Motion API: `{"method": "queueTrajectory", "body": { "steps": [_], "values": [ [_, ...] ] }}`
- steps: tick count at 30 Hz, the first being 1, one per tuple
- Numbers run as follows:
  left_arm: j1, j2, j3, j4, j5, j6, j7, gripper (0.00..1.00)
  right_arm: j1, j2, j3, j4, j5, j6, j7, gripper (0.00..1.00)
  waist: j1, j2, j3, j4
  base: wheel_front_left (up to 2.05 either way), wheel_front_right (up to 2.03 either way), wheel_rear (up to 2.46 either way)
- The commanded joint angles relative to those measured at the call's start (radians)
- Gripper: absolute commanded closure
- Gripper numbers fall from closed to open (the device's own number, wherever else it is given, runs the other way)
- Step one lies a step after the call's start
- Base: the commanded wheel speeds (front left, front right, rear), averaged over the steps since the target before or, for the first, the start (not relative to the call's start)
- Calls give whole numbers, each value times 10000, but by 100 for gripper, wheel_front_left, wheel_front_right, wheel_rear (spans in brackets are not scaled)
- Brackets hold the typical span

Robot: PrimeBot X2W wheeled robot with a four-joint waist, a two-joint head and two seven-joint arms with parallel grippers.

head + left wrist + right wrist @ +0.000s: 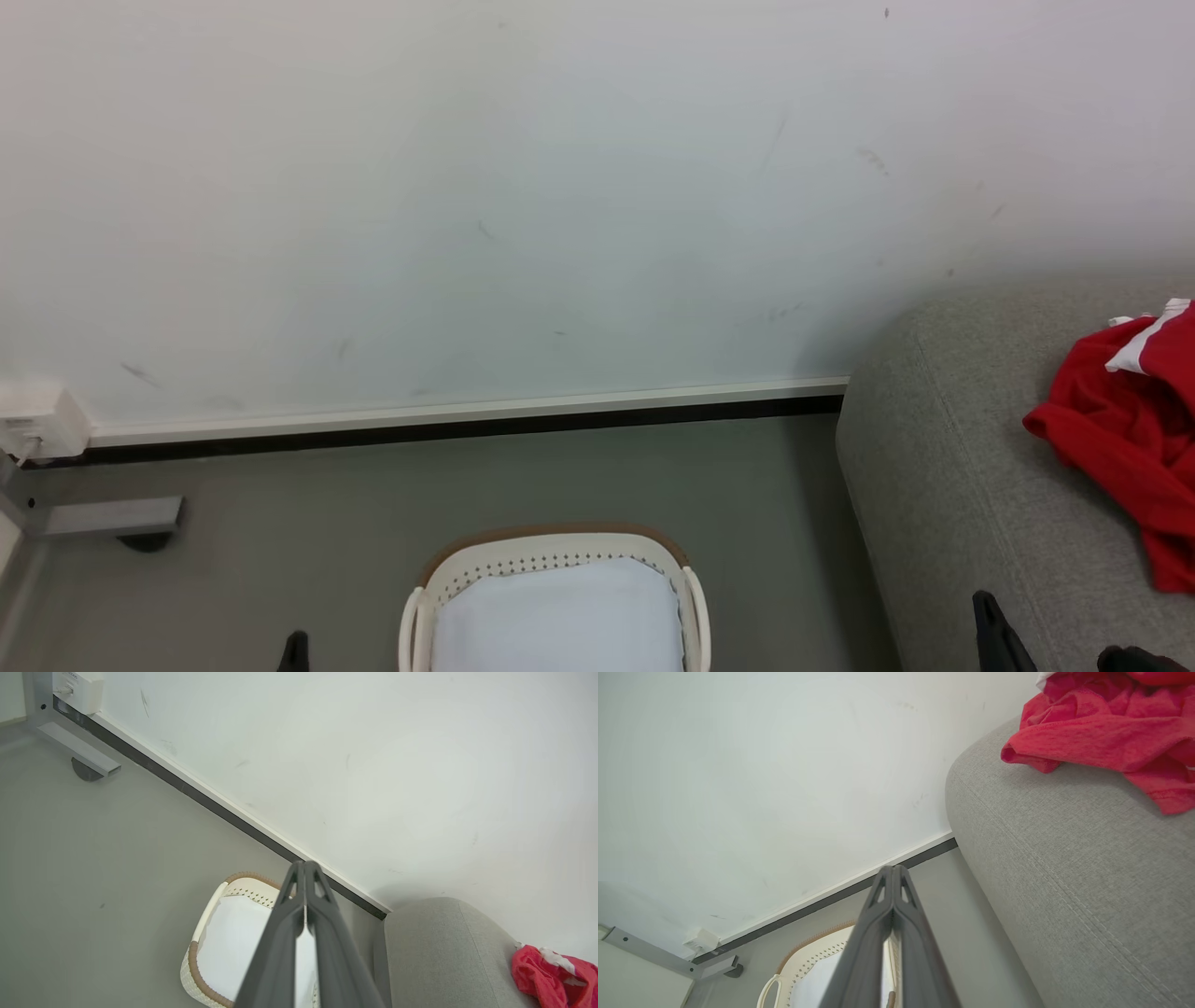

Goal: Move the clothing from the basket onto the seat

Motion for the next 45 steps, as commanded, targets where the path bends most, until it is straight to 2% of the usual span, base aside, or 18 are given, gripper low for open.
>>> {"method": "queueTrajectory", "body": {
  "steps": [1,25,45],
  "values": [
    [-273,92,48,-174,-452,-45,108,100,-305,-92,-114,-211,429,-6,90,100,0,0,9,7,0,0,0],
    [-797,125,171,-350,-3540,-156,937,100,-574,-123,-625,-645,3657,-10,909,100,0,0,137,106,0,0,0],
    [-1152,148,260,-474,-5578,-225,1498,100,-748,-136,-980,-939,5812,-14,1486,100,0,0,244,189,0,0,0]
  ]
}}
